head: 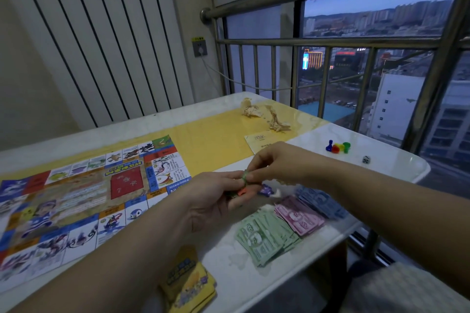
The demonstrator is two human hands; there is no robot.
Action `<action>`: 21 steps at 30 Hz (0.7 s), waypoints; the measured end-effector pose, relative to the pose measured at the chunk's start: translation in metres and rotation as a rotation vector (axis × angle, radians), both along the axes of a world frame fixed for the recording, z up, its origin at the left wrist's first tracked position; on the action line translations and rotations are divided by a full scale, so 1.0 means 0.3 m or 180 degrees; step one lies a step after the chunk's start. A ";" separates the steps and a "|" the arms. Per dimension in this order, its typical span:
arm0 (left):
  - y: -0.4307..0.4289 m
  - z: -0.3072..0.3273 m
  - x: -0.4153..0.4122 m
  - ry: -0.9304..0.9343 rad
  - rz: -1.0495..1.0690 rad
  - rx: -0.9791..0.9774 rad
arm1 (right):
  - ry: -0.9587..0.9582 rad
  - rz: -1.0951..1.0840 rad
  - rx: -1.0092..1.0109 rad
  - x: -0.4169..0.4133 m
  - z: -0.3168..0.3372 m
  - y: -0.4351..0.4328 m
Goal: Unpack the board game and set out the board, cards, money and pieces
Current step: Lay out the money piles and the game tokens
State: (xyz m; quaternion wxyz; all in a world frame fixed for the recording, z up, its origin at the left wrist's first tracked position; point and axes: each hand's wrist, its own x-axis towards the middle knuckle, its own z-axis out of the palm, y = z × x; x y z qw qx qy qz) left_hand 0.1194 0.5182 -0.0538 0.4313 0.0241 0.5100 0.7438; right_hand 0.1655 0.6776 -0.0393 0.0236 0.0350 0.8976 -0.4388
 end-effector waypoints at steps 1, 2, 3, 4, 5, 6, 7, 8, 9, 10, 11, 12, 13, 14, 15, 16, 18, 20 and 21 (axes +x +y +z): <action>-0.008 0.003 -0.001 -0.0021 0.0008 0.0000 | 0.0015 -0.0070 -0.0073 -0.003 -0.002 0.000; -0.017 0.006 -0.002 -0.0037 0.0040 -0.0031 | 0.0026 -0.0142 -0.0133 -0.007 -0.005 0.002; -0.028 0.006 -0.007 -0.0063 0.0110 -0.0065 | 0.0046 -0.0222 -0.0197 -0.008 -0.006 0.000; -0.041 0.005 -0.012 -0.0137 0.0225 -0.0076 | 0.0069 -0.0295 -0.0240 -0.011 -0.008 0.000; -0.055 0.004 -0.017 -0.0256 0.0366 -0.0053 | 0.0091 -0.0342 -0.0265 -0.015 -0.011 -0.003; -0.070 0.004 -0.022 -0.0379 0.0493 -0.0007 | 0.0083 -0.0339 -0.0247 -0.018 -0.015 -0.010; -0.085 0.003 -0.028 -0.0467 0.0589 0.0025 | 0.0050 -0.0295 -0.0159 -0.020 -0.019 -0.020; -0.100 0.002 -0.035 -0.0515 0.0646 0.0033 | 0.0006 -0.0219 -0.0011 -0.021 -0.026 -0.032; -0.115 0.001 -0.042 -0.0529 0.0675 0.0035 | -0.0031 -0.0121 0.0161 -0.023 -0.033 -0.046; -0.128 0.002 -0.048 -0.0523 0.0680 0.0035 | -0.0041 -0.0040 0.0314 -0.024 -0.041 -0.061; -0.138 0.002 -0.053 -0.0517 0.0661 0.0042 | 0.0010 -0.0004 0.0410 -0.027 -0.047 -0.075; -0.145 0.004 -0.056 -0.0515 0.0617 0.0062 | 0.0103 -0.0033 0.0463 -0.030 -0.049 -0.085; -0.148 0.006 -0.057 -0.0515 0.0551 0.0103 | 0.0201 -0.0071 0.0473 -0.032 -0.046 -0.093; -0.149 0.007 -0.056 -0.0512 0.0476 0.0161 | 0.0283 -0.0066 0.0445 -0.030 -0.039 -0.102; -0.147 0.009 -0.054 -0.0498 0.0402 0.0232 | 0.0341 0.0008 0.0418 -0.030 -0.033 -0.109; -0.143 0.011 -0.051 -0.0470 0.0330 0.0292 | 0.0379 0.0110 0.0412 -0.026 -0.026 -0.115; -0.131 0.015 -0.042 -0.0396 0.0195 0.0350 | 0.0421 0.0239 0.0483 -0.017 -0.017 -0.123; -0.118 0.021 -0.027 -0.0325 0.0069 0.0356 | 0.0447 0.0253 0.0495 -0.007 -0.011 -0.119; -0.111 0.022 -0.020 -0.0299 0.0035 0.0342 | 0.0452 0.0260 0.0490 -0.006 -0.010 -0.112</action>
